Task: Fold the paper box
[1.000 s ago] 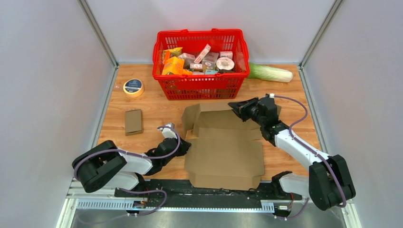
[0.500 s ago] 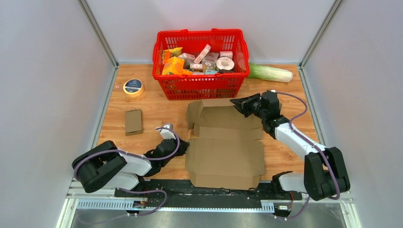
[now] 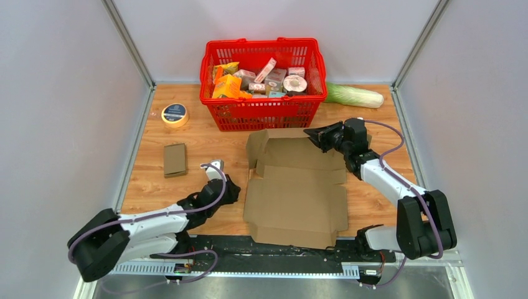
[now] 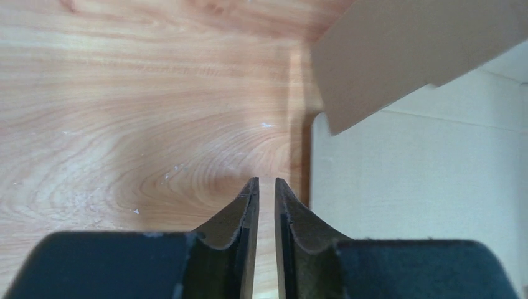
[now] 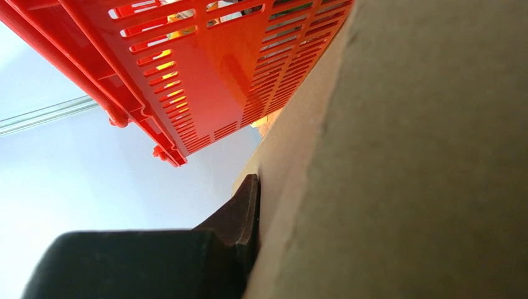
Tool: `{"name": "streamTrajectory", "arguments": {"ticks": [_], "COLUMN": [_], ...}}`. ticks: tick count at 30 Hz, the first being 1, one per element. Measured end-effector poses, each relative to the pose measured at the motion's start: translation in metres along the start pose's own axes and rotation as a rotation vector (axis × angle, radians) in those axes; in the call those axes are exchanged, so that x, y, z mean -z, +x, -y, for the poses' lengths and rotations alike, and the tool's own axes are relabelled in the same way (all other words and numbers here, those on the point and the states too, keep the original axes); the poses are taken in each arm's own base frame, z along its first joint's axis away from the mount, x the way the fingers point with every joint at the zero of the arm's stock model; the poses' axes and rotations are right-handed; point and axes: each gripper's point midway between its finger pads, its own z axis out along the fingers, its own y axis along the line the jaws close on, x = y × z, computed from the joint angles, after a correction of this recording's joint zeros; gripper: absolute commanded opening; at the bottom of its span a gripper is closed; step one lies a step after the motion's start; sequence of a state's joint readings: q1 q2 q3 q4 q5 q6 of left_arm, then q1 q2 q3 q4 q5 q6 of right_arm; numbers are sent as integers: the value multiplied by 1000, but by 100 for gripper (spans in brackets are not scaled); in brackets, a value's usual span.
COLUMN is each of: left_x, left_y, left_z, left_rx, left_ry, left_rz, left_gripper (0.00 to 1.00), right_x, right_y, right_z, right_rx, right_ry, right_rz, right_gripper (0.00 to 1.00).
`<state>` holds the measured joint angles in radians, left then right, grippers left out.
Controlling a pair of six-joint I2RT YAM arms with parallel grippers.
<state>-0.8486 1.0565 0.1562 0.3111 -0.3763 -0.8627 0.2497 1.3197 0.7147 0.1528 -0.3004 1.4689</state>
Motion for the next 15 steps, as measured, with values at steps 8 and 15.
{"name": "streamTrajectory", "arguments": {"ticks": [8,15], "left_x": [20,-20], "left_y": [-87,-126], "left_z": [31,37], "left_rx": [-2,-29], "left_ry": [-8,-90], "left_rz": [86,-23], "left_gripper": [36,31], "right_x": [0,1], "right_y": [0,1], "right_z": [0,-1], "right_rx": [0,2], "right_ry": [0,0], "right_rz": [1,3], "right_gripper": [2,3]}}
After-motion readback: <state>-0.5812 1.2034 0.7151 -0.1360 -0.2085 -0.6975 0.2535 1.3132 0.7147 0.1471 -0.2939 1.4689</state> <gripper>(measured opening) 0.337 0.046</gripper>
